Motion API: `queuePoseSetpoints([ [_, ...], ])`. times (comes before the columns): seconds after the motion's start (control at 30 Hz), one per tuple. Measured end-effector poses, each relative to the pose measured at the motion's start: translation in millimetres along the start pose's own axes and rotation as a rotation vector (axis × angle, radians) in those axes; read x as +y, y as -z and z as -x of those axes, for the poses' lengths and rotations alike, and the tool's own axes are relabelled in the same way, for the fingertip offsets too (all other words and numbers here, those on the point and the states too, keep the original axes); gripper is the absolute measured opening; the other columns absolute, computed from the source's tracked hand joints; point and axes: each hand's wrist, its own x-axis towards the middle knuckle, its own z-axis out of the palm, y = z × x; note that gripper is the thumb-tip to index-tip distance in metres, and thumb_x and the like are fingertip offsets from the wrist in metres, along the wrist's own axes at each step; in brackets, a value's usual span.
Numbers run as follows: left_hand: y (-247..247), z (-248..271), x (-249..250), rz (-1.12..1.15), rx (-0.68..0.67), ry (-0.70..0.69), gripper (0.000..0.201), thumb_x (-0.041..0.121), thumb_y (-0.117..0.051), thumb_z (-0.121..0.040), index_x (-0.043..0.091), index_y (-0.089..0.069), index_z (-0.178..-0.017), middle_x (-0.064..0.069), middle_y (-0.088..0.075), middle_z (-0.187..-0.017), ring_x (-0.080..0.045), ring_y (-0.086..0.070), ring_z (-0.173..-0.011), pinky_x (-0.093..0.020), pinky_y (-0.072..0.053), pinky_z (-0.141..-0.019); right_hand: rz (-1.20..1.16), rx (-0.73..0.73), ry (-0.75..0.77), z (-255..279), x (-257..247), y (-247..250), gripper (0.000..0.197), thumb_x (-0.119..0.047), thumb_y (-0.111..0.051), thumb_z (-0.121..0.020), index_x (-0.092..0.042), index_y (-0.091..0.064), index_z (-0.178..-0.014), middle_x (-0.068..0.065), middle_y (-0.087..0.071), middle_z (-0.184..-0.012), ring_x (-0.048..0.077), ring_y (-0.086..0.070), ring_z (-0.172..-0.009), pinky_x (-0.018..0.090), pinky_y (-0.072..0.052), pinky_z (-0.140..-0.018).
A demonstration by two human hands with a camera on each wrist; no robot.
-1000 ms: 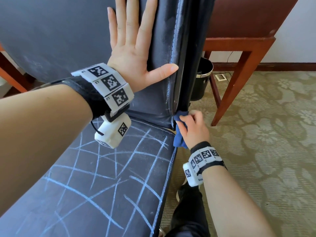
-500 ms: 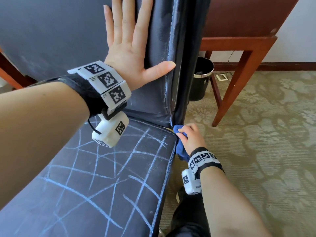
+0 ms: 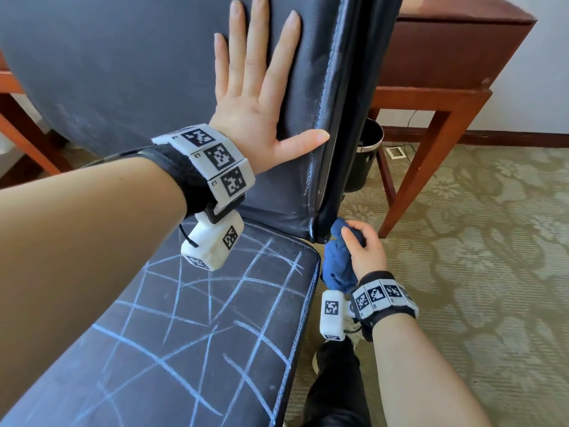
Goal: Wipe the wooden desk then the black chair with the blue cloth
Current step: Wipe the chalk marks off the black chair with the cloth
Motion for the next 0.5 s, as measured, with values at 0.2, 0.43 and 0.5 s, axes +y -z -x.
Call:
queuePoseSetpoints([
  [0.2, -1.3, -0.9, -1.5, 0.019, 0.005, -0.002, 0.104, 0.072, -0.04, -0.084, -0.011, -0.017, -0.143, -0.043, -0.01, -0.144, -0.064, -0.003, -0.131, -0.065, 0.002, -0.106, 0.044, 0.005, 0.049, 1.5, 0.4, -2.2, 0.009, -0.013, -0.056, -0.092, -0.019, -0.056, -0.099, -0.009, -0.057, -0.104, 0.005, -0.052, -0.098, 0.011, -0.036, -0.087],
  [0.43, -0.3, -0.5, -0.1, 0.013, -0.005, 0.007, 0.104, 0.072, -0.042, -0.083, -0.009, -0.017, -0.144, -0.042, -0.01, -0.145, -0.063, -0.003, -0.132, -0.064, 0.002, -0.107, 0.259, 0.04, 0.3, 12.0, -6.3, -7.3, 0.008, -0.008, -0.061, -0.087, -0.009, -0.059, -0.095, -0.001, -0.048, -0.103, 0.009, -0.047, -0.095, -0.005, -0.028, -0.081],
  [0.5, 0.1, -0.2, -0.6, 0.01, -0.005, 0.008, 0.103, 0.071, -0.043, -0.084, -0.009, -0.017, -0.144, -0.042, -0.01, -0.145, -0.063, -0.004, -0.132, -0.064, 0.002, -0.107, 0.336, 0.018, 0.419, 15.0, -14.0, -11.9, 0.01, -0.008, -0.064, -0.086, -0.004, -0.062, -0.095, -0.002, -0.043, -0.101, 0.008, -0.047, -0.088, -0.005, -0.028, -0.079],
])
